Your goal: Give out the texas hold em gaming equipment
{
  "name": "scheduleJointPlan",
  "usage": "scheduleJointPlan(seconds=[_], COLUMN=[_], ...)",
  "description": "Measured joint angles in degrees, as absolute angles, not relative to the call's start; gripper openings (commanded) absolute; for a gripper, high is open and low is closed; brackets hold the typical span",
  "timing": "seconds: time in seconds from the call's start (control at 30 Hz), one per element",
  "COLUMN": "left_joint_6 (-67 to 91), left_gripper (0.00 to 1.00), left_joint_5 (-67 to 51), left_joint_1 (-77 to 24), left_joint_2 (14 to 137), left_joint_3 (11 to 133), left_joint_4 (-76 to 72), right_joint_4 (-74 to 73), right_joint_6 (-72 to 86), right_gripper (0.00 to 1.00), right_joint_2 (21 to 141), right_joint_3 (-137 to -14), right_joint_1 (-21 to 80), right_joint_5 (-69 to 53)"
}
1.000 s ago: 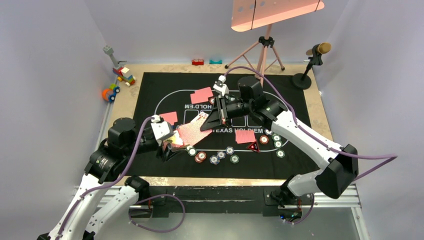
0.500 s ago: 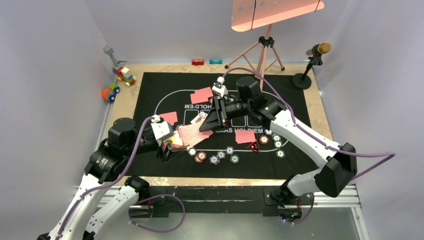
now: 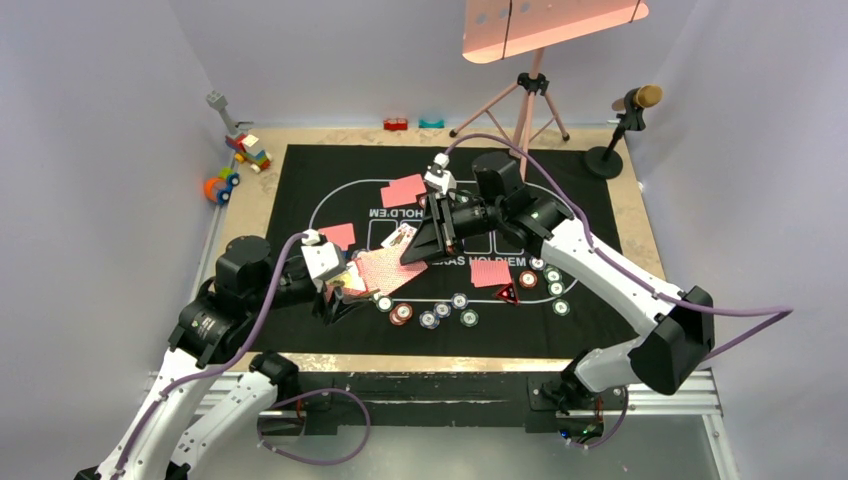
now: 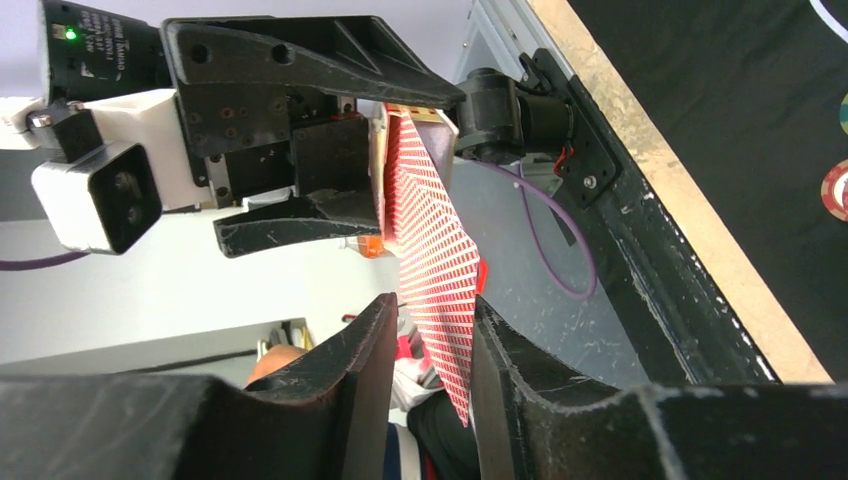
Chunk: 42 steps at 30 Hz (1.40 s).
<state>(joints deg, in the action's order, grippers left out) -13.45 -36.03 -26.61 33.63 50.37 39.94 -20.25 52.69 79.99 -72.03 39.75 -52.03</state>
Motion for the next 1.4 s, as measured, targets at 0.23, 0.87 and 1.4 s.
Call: scheduleJointPlan(seconds=[0.23, 0.87, 1.4], left_joint_6=[-13.4, -13.4, -13.5], left_gripper=[0.04, 0.04, 0.04], left_joint_5=[-36.0, -36.5, -37.5], left_joint_1=[-26.6, -26.6, -26.3], left_joint_2=[33.6, 33.6, 33.7], left_joint_3=[50.4, 50.4, 50.4], left_joint_4=[39.9, 39.9, 40.4], right_joint_4=[-22.3, -27.8, -27.4], right_joint_6=[51.5, 48.6, 48.9], right_gripper=[0.12, 0.00, 0.07], right_joint_2=[80.0, 80.3, 84.4], right_joint_3=[-75.4, -78.3, -78.3], right_joint_1=[39.7, 39.7, 39.7], right_joint_5=[-52.0, -53.6, -55.5])
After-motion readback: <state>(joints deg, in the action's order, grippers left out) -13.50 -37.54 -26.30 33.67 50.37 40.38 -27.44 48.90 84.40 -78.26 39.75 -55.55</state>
